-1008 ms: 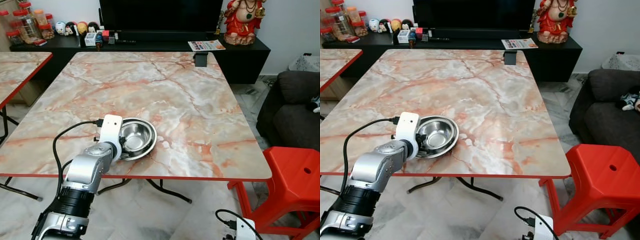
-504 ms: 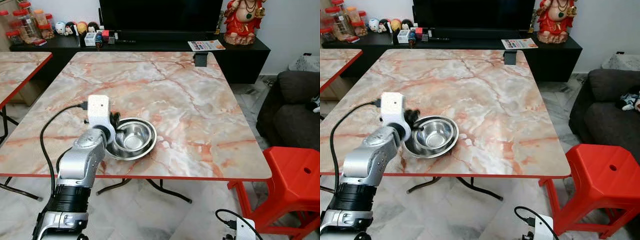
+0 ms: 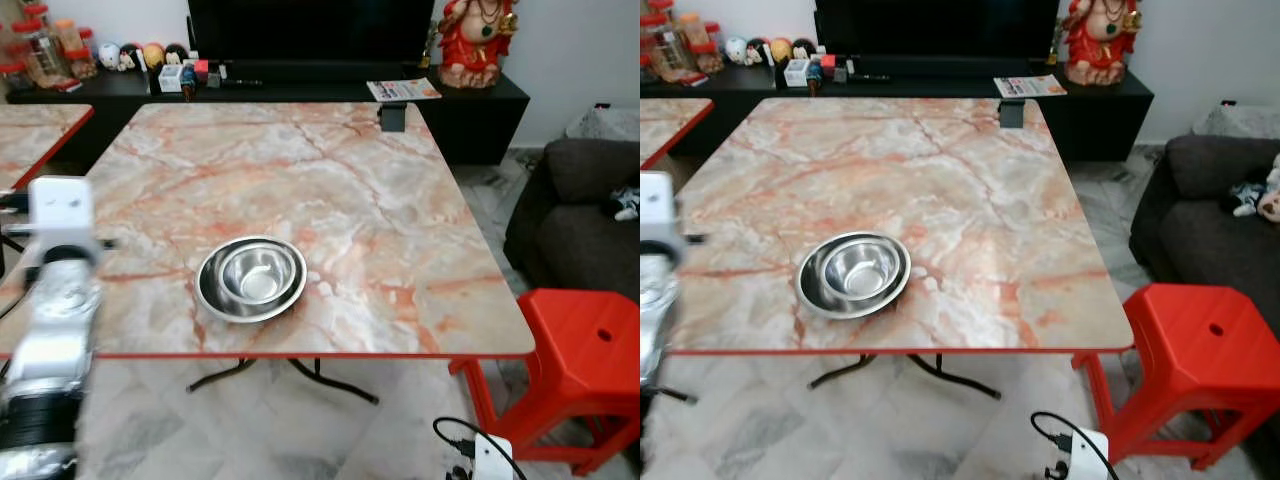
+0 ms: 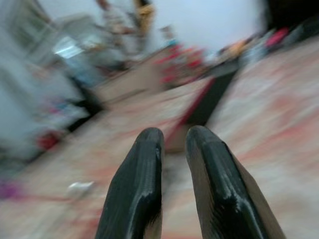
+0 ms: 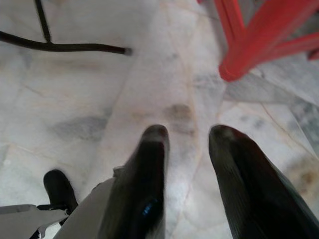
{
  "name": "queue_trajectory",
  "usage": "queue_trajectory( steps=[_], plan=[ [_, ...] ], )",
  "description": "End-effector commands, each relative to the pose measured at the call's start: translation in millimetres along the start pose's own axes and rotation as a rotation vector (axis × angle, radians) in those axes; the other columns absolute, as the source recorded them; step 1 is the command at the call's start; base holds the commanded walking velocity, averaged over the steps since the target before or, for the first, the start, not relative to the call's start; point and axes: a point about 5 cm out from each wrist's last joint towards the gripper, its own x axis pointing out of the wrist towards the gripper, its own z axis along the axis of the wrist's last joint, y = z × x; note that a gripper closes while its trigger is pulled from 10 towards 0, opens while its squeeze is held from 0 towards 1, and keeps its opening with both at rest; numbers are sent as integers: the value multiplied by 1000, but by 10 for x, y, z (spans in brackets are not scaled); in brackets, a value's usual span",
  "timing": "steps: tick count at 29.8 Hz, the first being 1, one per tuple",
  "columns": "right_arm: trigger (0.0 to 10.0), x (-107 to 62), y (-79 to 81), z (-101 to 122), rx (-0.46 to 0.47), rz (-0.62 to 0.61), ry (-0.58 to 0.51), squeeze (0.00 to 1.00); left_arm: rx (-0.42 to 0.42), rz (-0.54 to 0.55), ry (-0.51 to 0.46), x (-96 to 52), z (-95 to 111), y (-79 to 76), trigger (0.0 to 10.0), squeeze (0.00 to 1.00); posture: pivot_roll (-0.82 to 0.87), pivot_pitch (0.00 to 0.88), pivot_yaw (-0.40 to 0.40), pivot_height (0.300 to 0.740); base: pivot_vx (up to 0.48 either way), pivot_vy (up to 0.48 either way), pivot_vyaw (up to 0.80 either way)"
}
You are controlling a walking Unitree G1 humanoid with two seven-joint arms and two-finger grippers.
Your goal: Setting the table
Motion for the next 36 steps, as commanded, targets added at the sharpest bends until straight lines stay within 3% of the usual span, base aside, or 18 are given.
queue_trajectory(
  steps=[1, 4, 8, 9, 13, 16, 18, 20, 22, 25, 28, 32, 36],
  plan=[
    [10000, -3, 5, -4, 12, -3, -8, 0, 137, 33, 60, -80, -319, 76, 10000, 0, 15, 0, -7, 725, 0, 0, 0],
    [10000, -6, 9, -14, 13, -2, -7, 0, 183, 49, 105, -140, -493, 123, 10000, 0, 17, 0, -5, 725, 0, 0, 0],
    [10000, -10, 10, -34, 17, -4, -4, 0, 261, 75, 280, -361, -1005, 177, 10000, 0, 15, 0, -2, 725, 0, 0, 0],
    [10000, -12, 7, -40, 19, -5, -3, 0, 281, 70, 364, -472, -1203, 174, 10000, 0, 15, 0, 0, 725, 0, 0, 0],
    [10000, -14, 2, -50, 21, -9, 0, 0, 313, 23, 531, -728, -1551, 107, 10000, 0, 11, 0, 7, 725, 0, 0, 0],
    [10000, -15, 0, -54, 23, -10, 1, 0, 272, -48, 675, -978, -1785, -5, 10000, 0, 7, 0, 9, 725, 0, 0, 0],
    [10000, -15, 0, -54, 23, -11, 1, 0, 233, -76, 717, -1057, -1839, -66, 10000, 0, 7, 0, 9, 725, 0, 0, 0],
    [10000, -15, -1, -56, 24, -11, 1, 0, 166, -204, 801, -1246, -1939, -255, 10000, 0, 1, 0, 14, 725, 0, 0, 0],
    [10000, -15, -1, -56, 22, -10, 2, 0, 43, -389, 857, -1463, -1962, -565, 10000, 0, -2, 0, 14, 725, 0, 0, 0],
    [10000, -14, -3, -54, 18, -6, 4, 0, -36, -574, 865, -1674, -1915, -897, 10000, 0, -9, 0, 14, 725, 0, 0, 0],
    [10000, -13, -9, -46, 21, -5, 3, 0, -101, -664, 872, -1821, -1848, -1137, 10000, 0, -13, 0, 15, 725, 0, 0, 0],
    [10000, -11, -18, -38, 25, -1, 1, 0, -110, -772, 882, -1992, -1760, -1390, 10000, 0, -30, 0, 15, 725, 0, 0, 0],
    [10000, -10, -27, -33, 25, 0, 1, 0, -138, -779, 917, -2058, -1743, -1458, 10000, 0, -34, 0, 8, 725, 0, 0, 0]
  ],
)
